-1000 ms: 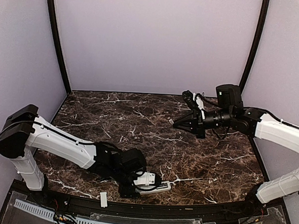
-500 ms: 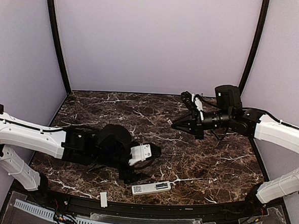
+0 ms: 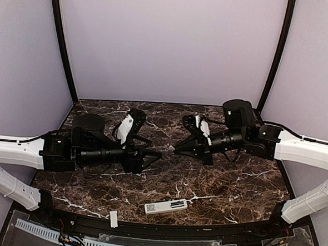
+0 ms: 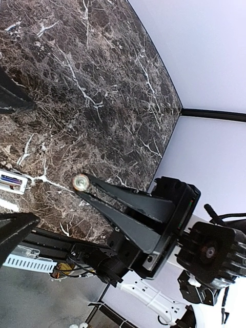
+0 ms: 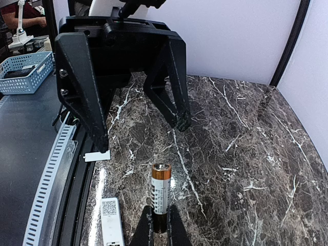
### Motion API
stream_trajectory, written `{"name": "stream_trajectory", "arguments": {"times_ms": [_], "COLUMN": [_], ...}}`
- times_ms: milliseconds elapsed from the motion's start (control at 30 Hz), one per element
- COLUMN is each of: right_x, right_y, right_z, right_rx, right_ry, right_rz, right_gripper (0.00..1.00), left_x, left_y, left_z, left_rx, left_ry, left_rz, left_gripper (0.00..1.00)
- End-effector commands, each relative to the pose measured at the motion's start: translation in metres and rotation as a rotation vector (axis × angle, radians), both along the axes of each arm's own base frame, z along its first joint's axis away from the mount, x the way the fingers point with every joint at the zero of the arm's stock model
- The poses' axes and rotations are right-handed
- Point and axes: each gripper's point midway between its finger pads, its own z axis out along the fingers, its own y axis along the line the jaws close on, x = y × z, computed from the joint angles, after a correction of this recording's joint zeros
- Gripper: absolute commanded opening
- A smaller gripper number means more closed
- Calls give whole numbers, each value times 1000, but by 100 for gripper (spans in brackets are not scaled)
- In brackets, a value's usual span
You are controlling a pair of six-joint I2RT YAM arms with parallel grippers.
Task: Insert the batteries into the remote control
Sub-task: Adjust the remote control without the battery cover at the center of the board.
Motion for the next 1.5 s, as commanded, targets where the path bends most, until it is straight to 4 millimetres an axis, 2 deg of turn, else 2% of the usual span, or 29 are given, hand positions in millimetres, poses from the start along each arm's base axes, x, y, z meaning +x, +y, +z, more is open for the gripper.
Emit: {"name": "stream_trajectory", "arguments": {"times_ms": [0,200,433,667,900,1133,1200,1233,1267,1300,1333,1367,1467], "right_x": [4,-1,-6,-7,-10,-17,-21,-24,-26,-28,-30,-33,-38], "right_y": [13,15,12,14,17,11,7,5,2,-1,-4,-6,-12], "right_z": [5,1,2,2,1,-13,-23,-30,-38,-48,-57,-65,-87], "right_rx": [15,-9,-7,6,-3,-51,-78,-97,-119,-140,-160,-177,-216], "right_ry": [-73,-76,-86,-84,-89,-57,-23,-4,17,38,63,90,167], "right_rz": [-8,10,23,26,42,55,61,65,66,65,62,60,47], "right_gripper": [0,0,0,0,0,0,0,0,0,0,0,0,0], "left_x": [-4,-5,-4,-5,-1,-2,-9,-15,-20,-26,-29,-32,-46], "left_y": [-4,-12,-8,-11,-19,-18,-13,-11,-8,-2,2,10,22], "left_z": [9,13,8,7,5,0,-5,-15,-18,-35,-42,-63,-102], "left_rx": [-69,-72,-74,-69,-58,-45,-25,13,28,91,117,188,316], "left_ry": [55,75,93,86,74,88,92,91,84,75,70,79,74], "left_rz": [-9,-31,-13,-26,-24,-27,-52,-88,-109,-143,-153,-157,-190], "left_gripper": [66,64,43,35,35,41,50,63,69,77,80,83,84]}}
